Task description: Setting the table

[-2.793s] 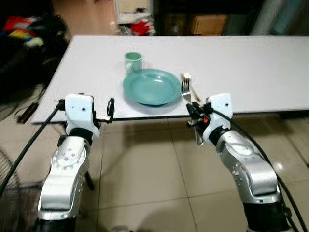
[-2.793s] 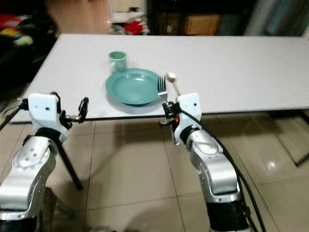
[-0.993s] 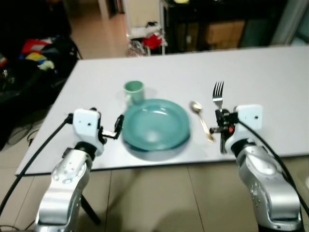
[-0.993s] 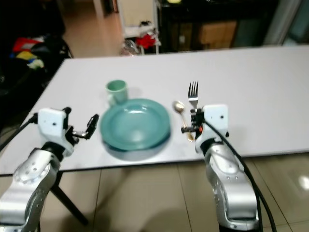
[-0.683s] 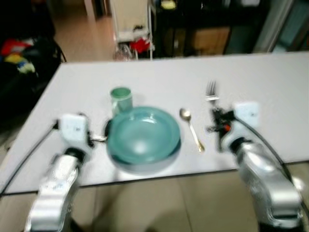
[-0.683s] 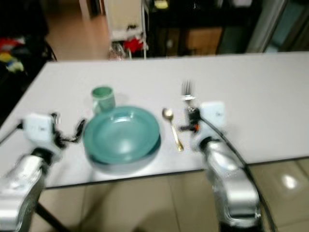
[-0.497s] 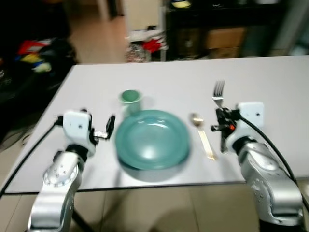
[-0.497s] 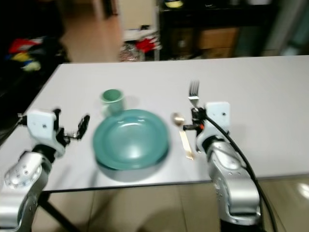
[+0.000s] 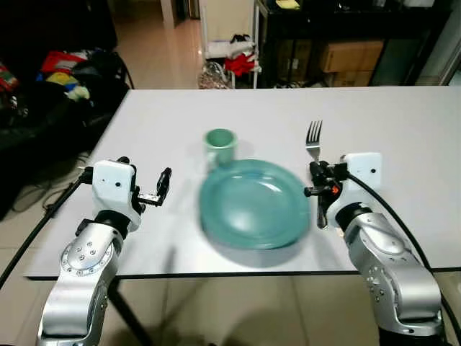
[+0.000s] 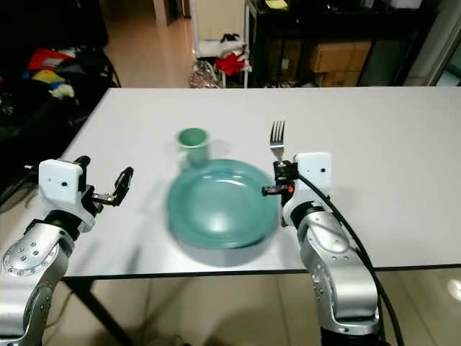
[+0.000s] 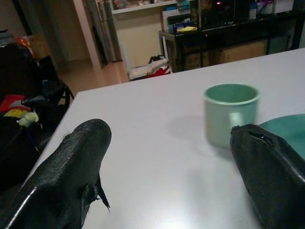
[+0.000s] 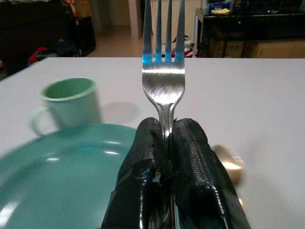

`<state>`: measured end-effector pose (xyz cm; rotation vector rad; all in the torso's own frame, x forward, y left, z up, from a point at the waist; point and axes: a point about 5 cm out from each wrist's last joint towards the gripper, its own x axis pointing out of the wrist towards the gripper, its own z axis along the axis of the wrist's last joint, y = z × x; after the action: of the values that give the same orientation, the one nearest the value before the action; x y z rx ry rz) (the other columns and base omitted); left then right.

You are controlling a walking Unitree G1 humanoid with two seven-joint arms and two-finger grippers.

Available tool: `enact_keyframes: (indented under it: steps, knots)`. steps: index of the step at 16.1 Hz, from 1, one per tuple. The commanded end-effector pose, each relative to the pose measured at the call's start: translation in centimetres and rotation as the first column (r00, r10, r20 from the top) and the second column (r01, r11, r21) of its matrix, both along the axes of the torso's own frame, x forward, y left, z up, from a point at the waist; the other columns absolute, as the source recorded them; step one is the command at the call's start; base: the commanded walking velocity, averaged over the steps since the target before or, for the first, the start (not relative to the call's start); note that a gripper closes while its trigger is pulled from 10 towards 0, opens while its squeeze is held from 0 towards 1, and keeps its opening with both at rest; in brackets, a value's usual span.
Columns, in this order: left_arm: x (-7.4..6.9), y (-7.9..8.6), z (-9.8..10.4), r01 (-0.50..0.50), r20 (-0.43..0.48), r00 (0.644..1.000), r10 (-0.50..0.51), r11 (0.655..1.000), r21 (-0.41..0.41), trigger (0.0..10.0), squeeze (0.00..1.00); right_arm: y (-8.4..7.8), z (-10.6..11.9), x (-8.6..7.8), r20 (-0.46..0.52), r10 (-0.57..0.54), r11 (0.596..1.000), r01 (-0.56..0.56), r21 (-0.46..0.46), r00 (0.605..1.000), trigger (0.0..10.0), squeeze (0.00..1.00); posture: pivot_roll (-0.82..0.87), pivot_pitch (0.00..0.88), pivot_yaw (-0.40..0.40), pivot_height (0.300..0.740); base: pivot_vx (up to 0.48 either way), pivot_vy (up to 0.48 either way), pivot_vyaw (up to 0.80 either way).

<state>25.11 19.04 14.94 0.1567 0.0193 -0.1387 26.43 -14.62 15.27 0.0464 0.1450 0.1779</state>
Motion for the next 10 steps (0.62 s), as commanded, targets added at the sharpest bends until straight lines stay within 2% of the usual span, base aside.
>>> enact_keyframes:
  steps: [1, 8, 9, 10]
  knots:
    - [-0.04, 0.35, 0.28, -0.006, 0.002, 1.000, 0.006, 1.000, 0.020, 10.0, 0.00, 0.74, 0.23, 0.06, 0.001, 0.031, 0.999, -0.031, 0.007, 1.000, 10.0, 0.00, 0.08, 0.000, 0.040, 0.740, 0.000, 0.480, 0.00]
    - [-0.15, 0.76, 0.42, -0.015, 0.003, 1.000, 0.014, 0.999, 0.033, 10.0, 0.00, 1.36, 0.25, 0.38, -0.010, 0.078, 0.997, -0.078, 0.017, 0.997, 10.0, 0.00, 0.09, 0.000, 0.035, 0.740, 0.000, 0.466, 0.00]
    - [-0.16, 0.83, 0.58, -0.019, 0.013, 1.000, 0.018, 0.996, 0.082, 10.0, 0.00, 1.45, 0.27, 0.42, -0.011, 0.084, 0.996, -0.083, 0.020, 0.996, 10.0, 0.00, 0.09, 0.000, 0.036, 0.740, 0.000, 0.000, 0.00]
    - [-0.15, 0.84, 0.60, -0.021, 0.013, 1.000, 0.020, 0.993, 0.120, 10.0, 0.00, 1.54, 0.29, 0.45, -0.012, 0.090, 0.996, -0.089, 0.021, 0.996, 10.0, 0.00, 0.09, 0.000, 0.036, 0.740, 0.000, -0.480, 0.00]
